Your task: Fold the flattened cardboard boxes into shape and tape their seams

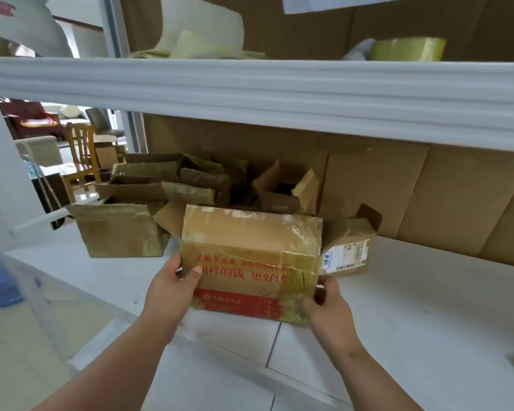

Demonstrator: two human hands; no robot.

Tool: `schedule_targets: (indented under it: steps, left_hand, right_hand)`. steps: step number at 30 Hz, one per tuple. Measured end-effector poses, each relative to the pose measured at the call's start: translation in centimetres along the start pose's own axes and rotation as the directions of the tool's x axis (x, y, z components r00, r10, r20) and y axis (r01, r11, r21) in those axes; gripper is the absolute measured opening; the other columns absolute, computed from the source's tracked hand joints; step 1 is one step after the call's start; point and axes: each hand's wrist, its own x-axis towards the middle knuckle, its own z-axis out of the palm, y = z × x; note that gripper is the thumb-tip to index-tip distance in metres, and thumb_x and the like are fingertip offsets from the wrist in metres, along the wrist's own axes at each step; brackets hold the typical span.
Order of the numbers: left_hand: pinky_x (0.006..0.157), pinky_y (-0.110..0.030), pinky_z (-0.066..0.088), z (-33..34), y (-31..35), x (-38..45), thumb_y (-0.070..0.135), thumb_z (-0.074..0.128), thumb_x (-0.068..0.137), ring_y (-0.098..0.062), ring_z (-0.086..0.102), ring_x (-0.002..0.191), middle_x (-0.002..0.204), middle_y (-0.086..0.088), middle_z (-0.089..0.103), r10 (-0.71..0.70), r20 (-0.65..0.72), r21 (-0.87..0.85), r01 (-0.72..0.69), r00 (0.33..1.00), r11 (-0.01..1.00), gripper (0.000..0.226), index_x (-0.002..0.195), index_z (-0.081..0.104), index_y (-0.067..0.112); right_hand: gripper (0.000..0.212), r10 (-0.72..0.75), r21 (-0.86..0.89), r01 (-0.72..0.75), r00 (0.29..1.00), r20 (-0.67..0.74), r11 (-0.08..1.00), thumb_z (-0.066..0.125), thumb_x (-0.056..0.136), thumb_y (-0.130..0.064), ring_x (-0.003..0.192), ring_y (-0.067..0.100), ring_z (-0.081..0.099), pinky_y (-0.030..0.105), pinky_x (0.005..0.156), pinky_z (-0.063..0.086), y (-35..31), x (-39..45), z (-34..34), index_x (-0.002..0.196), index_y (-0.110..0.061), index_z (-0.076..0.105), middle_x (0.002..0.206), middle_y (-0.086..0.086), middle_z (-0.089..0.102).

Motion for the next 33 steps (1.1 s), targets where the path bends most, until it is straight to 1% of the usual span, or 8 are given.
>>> schedule_targets:
  steps: [5, 9, 14, 18, 22, 26, 29, 33]
  left_hand:
    - [0.092, -0.036, 0.044, -3.0, -1.2, 3.8, 0.034, 0.051, 0.101, -0.021, 0.052, 0.105, 0.124, 0.002, 0.041, -0.029, -0.002, 0.043, 0.029, 1.000, 0.999, 0.029, 0.131, 0.051, 0.035]
    - [0.089, -0.038, 0.047, -4.4, -2.1, 6.6, 0.041, 0.048, 0.101, -0.022, 0.057, 0.107, 0.128, -0.002, 0.054, -0.020, 0.040, 0.055, 0.018, 0.999, 0.998, 0.036, 0.137, 0.051, 0.035]
    - [0.094, -0.032, 0.038, -5.1, -1.8, 8.7, 0.026, 0.049, 0.103, -0.012, 0.050, 0.108, 0.118, 0.012, 0.056, 0.013, 0.121, -0.034, -0.009, 0.993, 0.999, 0.047, 0.149, 0.039, 0.032]
    - [0.105, -0.039, 0.038, -5.5, -2.4, 11.0, 0.022, 0.053, 0.102, -0.015, 0.056, 0.119, 0.120, 0.017, 0.063, -0.002, 0.225, -0.057, 0.015, 0.974, 0.998, 0.048, 0.145, 0.041, 0.040]
    - [0.114, -0.042, 0.034, -5.2, -3.4, 12.8, 0.018, 0.056, 0.101, -0.011, 0.052, 0.122, 0.127, 0.015, 0.060, -0.039, 0.313, -0.119, 0.080, 0.949, 0.990, 0.062, 0.154, 0.029, 0.035]
    - [0.114, -0.044, 0.034, -4.6, -3.9, 13.5, 0.017, 0.057, 0.100, -0.010, 0.052, 0.125, 0.129, 0.017, 0.062, -0.030, 0.390, -0.128, 0.086, 0.921, 0.988, 0.058, 0.148, 0.034, 0.041]
    - [0.118, -0.048, 0.027, -4.3, -4.0, 13.9, 0.022, 0.057, 0.100, -0.013, 0.043, 0.135, 0.139, 0.018, 0.054, -0.062, 0.437, -0.076, 0.105, 0.897, 0.991, 0.074, 0.154, 0.013, 0.047]
    - [0.117, -0.045, 0.026, -3.7, -4.3, 14.2, 0.027, 0.059, 0.099, -0.017, 0.037, 0.139, 0.147, 0.015, 0.044, -0.096, 0.398, -0.044, 0.123, 0.912, 0.991, 0.086, 0.156, -0.003, 0.040]
  right_hand:
    - [0.022, -0.078, -0.164, 0.064, 0.993, -0.083, 0.984, 0.060, 0.095, -0.025, 0.096, 0.017, 0.058, 0.034, 0.083, 0.048, -1.0, 1.5, 4.7, 0.115, -0.031, 0.054, 0.115, -0.004, 0.055]
    - [0.026, -0.055, -0.137, 0.038, 0.991, -0.124, 0.990, 0.058, 0.096, -0.025, 0.091, 0.009, 0.059, 0.033, 0.079, 0.049, -1.7, 2.4, 7.4, 0.122, -0.028, 0.058, 0.116, 0.001, 0.057]
    - [0.038, -0.046, -0.081, 0.037, 0.992, -0.121, 0.996, 0.055, 0.097, -0.020, 0.105, 0.012, 0.061, 0.041, 0.095, 0.052, -2.5, 3.3, 9.9, 0.133, -0.033, 0.051, 0.125, -0.002, 0.054]
    - [0.044, 0.003, 0.054, 0.000, 0.997, -0.072, 0.999, 0.056, 0.097, -0.011, 0.100, -0.002, 0.056, 0.020, 0.079, 0.048, -3.2, 3.9, 10.9, 0.126, -0.034, 0.033, 0.116, -0.017, 0.052]
    - [0.040, 0.044, 0.054, -0.042, 0.999, -0.029, 0.998, 0.056, 0.097, -0.015, 0.089, -0.006, 0.053, 0.019, 0.073, 0.046, -3.3, 4.6, 11.1, 0.126, -0.033, 0.033, 0.106, -0.026, 0.050]
    - [0.051, 0.055, 0.046, -0.055, 0.998, 0.004, 0.997, 0.052, 0.094, -0.003, 0.094, -0.017, 0.051, 0.010, 0.070, 0.043, -3.2, 5.2, 11.1, 0.132, -0.034, 0.035, 0.109, -0.030, 0.051]
    - [0.060, 0.072, -0.006, -0.072, 0.997, 0.005, 0.997, 0.051, 0.093, -0.004, 0.108, -0.002, 0.060, 0.016, 0.078, 0.049, -3.0, 5.3, 11.1, 0.136, -0.041, 0.032, 0.111, -0.030, 0.053]
    - [0.063, 0.066, -0.083, -0.063, 0.998, 0.025, 0.995, 0.045, 0.098, -0.009, 0.107, 0.010, 0.059, 0.013, 0.068, 0.044, -3.3, 4.5, 10.3, 0.149, -0.042, 0.026, 0.130, -0.012, 0.058]
